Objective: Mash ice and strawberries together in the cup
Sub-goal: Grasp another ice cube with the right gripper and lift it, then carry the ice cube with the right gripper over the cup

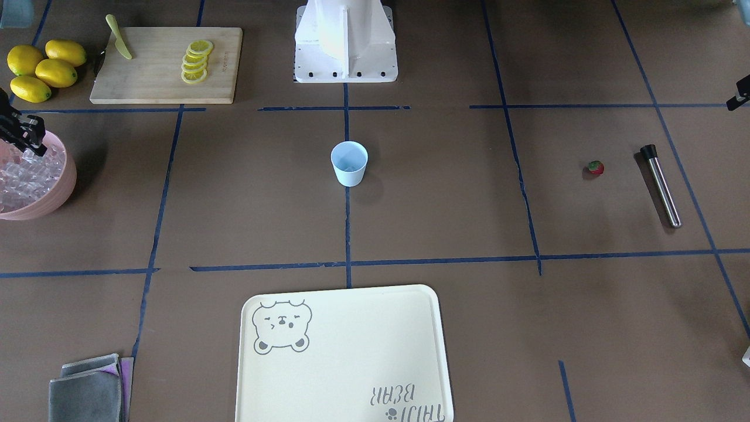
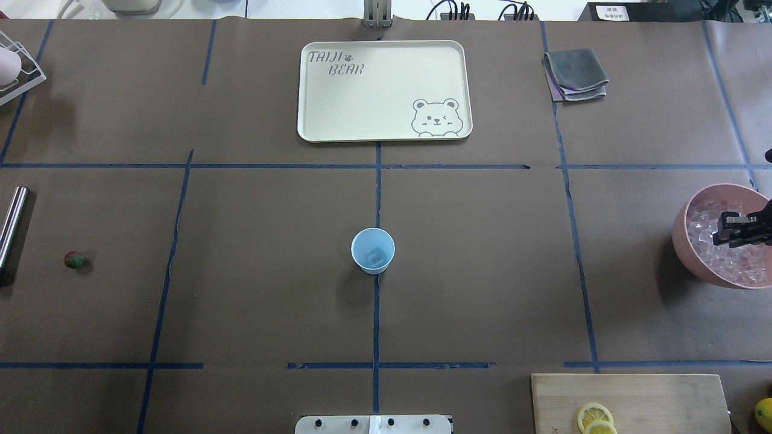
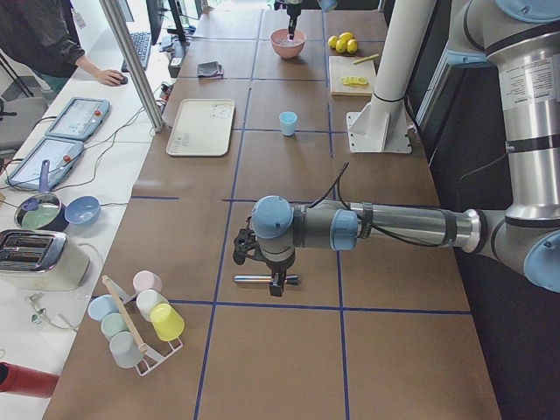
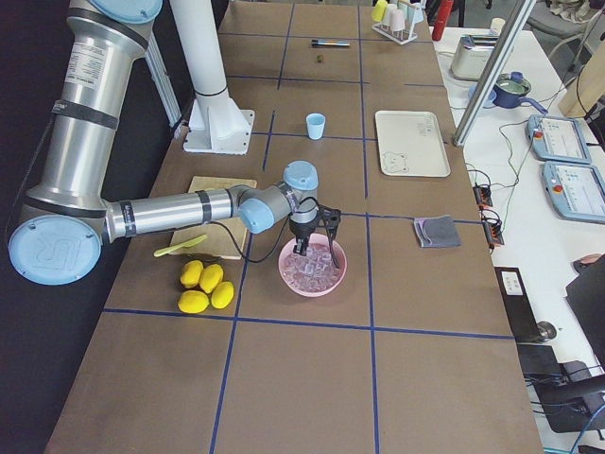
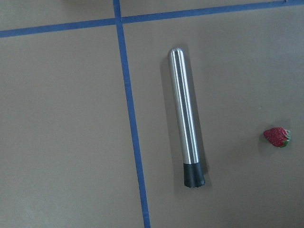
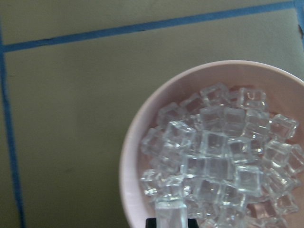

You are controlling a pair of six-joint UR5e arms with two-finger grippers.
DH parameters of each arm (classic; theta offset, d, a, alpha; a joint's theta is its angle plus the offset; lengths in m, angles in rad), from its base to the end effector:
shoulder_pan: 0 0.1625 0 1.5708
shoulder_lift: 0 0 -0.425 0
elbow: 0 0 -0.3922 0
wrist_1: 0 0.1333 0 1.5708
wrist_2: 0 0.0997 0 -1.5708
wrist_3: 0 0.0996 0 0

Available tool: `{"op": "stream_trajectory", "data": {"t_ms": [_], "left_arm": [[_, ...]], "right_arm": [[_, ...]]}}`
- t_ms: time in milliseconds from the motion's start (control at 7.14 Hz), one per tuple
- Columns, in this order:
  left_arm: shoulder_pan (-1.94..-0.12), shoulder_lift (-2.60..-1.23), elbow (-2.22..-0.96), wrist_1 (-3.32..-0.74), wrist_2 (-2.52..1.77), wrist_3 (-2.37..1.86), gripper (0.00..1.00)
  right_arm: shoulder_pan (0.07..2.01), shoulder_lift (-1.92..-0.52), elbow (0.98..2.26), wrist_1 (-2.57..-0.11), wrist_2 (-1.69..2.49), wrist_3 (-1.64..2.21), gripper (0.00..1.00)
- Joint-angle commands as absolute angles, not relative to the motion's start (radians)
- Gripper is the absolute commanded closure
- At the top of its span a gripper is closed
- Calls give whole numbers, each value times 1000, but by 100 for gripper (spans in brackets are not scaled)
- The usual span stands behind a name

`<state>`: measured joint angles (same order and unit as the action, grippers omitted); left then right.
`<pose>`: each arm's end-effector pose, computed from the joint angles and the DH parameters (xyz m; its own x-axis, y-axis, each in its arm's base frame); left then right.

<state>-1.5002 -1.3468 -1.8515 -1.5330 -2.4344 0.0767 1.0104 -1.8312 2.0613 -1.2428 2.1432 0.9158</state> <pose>-0.0294 -0.4011 0.6175 0.6398 0.1364 -0.7564 -0.1199 0.9898 0.0771 -0.1461 -0.3821 0.5019 0.6984 0.1496 0.6999 -0.1691 0.9847 -0.0418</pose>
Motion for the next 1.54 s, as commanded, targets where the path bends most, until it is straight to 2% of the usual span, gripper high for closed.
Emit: {"op": "stream_trajectory", "data": {"t_ms": [0, 140, 420, 701, 981, 1401], "left_arm": [[-1500, -1347, -1852, -1534, -2434, 77, 0], [-1500, -1347, -1852, -1534, -2434, 77, 0], [-1500, -1347, -1853, -1532, -2434, 77, 0], [-1497, -1348, -1853, -1534, -2434, 78, 0], [-1489, -1348, -1858, -1534, -2434, 78, 0], [-1479, -1348, -1858, -1534, -2434, 78, 0]], "right_arm": [[990, -1693, 2166, -1311, 2138, 914, 86], [936, -1615, 2166, -1360, 2138, 917, 89], [803, -1394, 2166, -1533, 2085, 923, 88], [590, -1098, 2122, -1832, 1879, 972, 89], [508, -907, 1966, -1858, 1830, 1122, 89], [425, -734, 1762, -1855, 1757, 1271, 92]]}}
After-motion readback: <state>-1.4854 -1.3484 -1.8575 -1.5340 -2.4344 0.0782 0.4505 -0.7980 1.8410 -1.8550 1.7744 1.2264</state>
